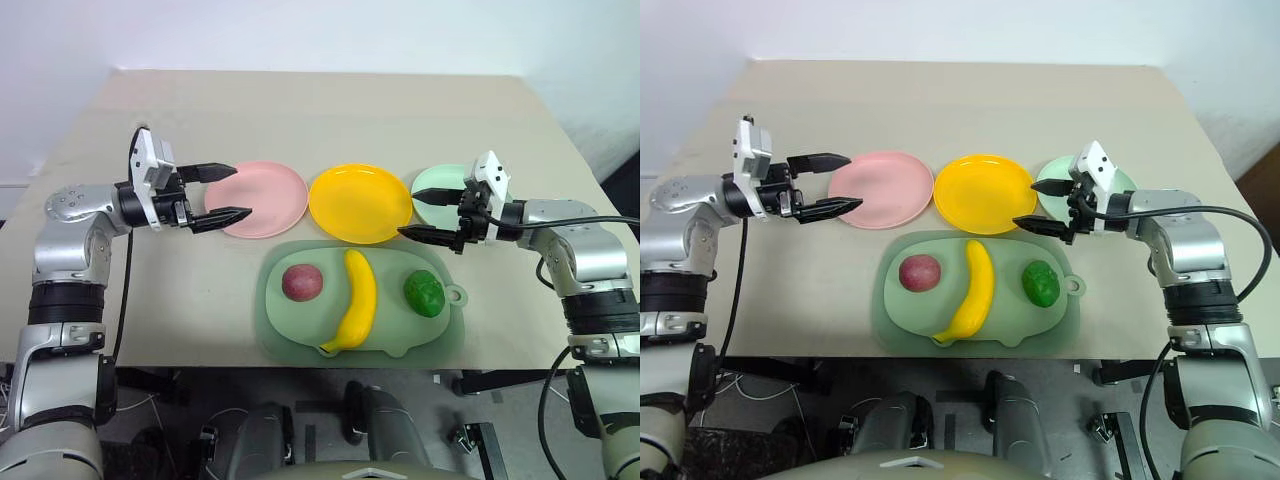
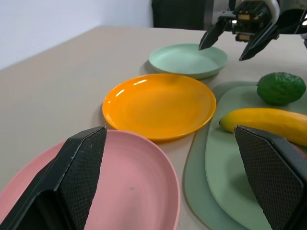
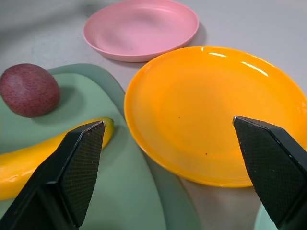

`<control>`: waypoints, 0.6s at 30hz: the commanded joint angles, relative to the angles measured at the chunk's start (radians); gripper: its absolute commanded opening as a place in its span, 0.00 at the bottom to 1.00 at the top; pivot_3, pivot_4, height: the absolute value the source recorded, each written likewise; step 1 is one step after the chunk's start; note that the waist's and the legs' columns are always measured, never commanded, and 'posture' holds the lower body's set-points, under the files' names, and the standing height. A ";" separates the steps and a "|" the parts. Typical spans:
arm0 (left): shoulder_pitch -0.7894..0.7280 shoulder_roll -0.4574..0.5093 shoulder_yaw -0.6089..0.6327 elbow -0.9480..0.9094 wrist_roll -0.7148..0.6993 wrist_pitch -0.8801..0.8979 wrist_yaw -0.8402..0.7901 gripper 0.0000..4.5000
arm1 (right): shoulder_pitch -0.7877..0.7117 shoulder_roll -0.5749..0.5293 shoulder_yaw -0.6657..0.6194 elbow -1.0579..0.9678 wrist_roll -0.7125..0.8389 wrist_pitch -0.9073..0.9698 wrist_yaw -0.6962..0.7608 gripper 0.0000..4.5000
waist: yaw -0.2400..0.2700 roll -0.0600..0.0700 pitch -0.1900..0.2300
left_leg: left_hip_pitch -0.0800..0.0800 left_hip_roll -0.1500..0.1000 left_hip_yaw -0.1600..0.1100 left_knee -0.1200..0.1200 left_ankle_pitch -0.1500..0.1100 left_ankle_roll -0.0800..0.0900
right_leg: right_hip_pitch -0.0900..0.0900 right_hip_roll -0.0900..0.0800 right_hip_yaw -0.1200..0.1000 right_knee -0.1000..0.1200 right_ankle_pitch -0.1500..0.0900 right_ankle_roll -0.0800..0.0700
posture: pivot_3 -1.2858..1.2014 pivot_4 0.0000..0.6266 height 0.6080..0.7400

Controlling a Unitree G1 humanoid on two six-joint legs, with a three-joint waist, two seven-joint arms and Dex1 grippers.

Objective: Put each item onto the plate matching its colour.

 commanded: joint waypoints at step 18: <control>-0.023 0.004 -0.023 -0.005 -0.021 0.046 -0.128 0.99 | -0.007 -0.012 -0.055 -0.011 0.002 -0.013 -0.020 1.00 | -0.001 0.000 0.000 | 0.000 0.000 0.000 0.000 0.000 0.000 | 0.000 0.000 0.000 0.000 0.000 0.000 | 0.52 0.24 0.72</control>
